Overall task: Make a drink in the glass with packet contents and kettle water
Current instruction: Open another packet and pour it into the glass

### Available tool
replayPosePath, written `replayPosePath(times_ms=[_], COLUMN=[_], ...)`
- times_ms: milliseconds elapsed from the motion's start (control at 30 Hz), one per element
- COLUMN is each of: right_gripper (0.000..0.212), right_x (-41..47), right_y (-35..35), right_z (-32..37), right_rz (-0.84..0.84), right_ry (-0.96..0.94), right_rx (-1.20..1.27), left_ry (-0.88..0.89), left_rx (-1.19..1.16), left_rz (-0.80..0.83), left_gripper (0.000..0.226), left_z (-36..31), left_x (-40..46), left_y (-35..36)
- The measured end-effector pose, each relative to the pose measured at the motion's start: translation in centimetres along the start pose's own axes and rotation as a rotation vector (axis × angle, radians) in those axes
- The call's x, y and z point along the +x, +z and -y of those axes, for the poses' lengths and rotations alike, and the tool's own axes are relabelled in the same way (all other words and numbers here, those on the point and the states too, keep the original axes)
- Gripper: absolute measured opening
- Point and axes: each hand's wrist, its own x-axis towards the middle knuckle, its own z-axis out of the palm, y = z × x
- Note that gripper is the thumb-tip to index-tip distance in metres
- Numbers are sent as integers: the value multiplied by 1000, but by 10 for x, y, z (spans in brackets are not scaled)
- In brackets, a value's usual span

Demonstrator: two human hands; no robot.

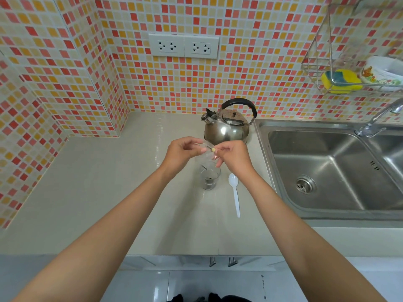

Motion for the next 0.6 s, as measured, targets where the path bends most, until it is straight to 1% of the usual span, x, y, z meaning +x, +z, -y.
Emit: replayPosePath(times_ms=[100, 167, 267, 300, 367, 433, 467, 500, 533, 600], right_gripper=[16, 24, 43, 45, 40, 23, 14, 10, 11, 15], right_x=[-1, -2, -4, -4, -5, -5, -5, -5, -5, -7], right_y=[4, 9, 13, 12, 4, -7, -13, -19, -23, -33], right_z=[-3, -6, -12, -14, -18, -24, -27, -30, -34, -43], right_rz=[11, 49, 31, 5, -42, -68, -79, -91, -105, -135], right_ry=[41, 69, 80, 77, 82, 100, 112, 124, 137, 166], right_rx=[111, 139, 116, 114, 97, 101, 108, 110, 108, 97], left_ry=[-82, -95, -117, -126, -145, -195, -225, -253, -275, -289], left_rx=[-46, -39, 88, 154, 305, 436, 487, 534, 577, 650], left_rz=[69, 71, 46, 41, 37, 35, 42, 56, 69, 76], left_gripper=[14, 9, 7, 5, 3, 3, 5, 9, 13, 10], left_z=[8, 15, 27, 33, 49, 68, 78, 87, 95, 109], left_x=[-5, -6, -4, -3, 0, 3, 4, 5, 6, 8], left_y=[-10, -18, -36, -44, -58, -69, -72, -72, -71, -64])
